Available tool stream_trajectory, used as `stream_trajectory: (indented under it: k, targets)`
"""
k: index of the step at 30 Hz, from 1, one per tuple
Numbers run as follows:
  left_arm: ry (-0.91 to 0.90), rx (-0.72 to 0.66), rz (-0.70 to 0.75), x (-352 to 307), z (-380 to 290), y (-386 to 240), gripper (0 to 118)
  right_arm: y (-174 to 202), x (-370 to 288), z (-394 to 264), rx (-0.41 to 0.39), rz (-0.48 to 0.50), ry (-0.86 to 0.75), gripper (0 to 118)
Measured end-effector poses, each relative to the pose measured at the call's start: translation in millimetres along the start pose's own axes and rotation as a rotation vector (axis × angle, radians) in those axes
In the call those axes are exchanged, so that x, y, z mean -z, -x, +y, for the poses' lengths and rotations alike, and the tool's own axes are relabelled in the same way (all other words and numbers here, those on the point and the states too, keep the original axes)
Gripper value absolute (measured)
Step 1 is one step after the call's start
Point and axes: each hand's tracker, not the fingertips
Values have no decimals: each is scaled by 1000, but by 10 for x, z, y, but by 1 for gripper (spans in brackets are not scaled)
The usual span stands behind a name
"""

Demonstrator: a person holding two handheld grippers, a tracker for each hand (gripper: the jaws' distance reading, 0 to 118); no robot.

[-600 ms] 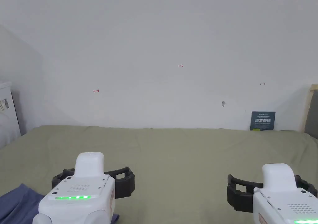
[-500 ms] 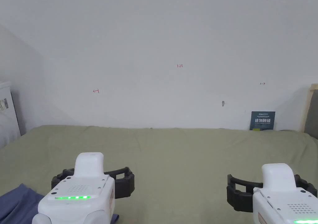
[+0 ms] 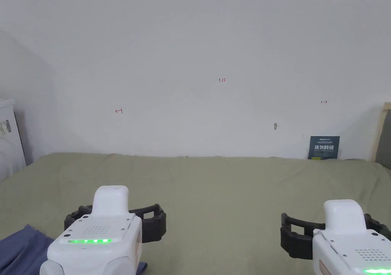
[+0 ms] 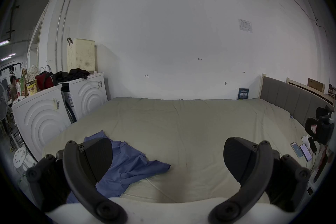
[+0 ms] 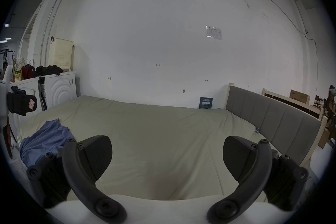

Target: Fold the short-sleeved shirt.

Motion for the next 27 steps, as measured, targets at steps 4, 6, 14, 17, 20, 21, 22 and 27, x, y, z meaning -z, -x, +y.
stream_trajectory:
  k: [4,6,14,17,20,21,22,27]
  targets:
    - [0,19,1,-18,-21,-4,114,-12,-11,20,2,1,12,118]
    - [-11,43,1,-40,-42,-24,54,-13,-31,5,9,0,3,76]
    - [5,8,-25,-14,-101,-42,0,-62,-75,-30,12,-69,-18,0]
    - [9,0,-29,-16,-93,-23,0,-79,-61,-22,22,-59,-12,0]
    - [12,-3,-27,-13,-102,24,0,-69,-47,-24,15,-58,-2,0]
    - [12,-4,-21,-11,-105,50,0,-59,-67,-11,12,-62,-5,0]
    - [12,-2,-15,-13,-110,69,0,-39,-73,-2,10,-53,1,0]
    - [13,-17,50,-58,-121,430,0,228,94,-26,17,13,25,0]
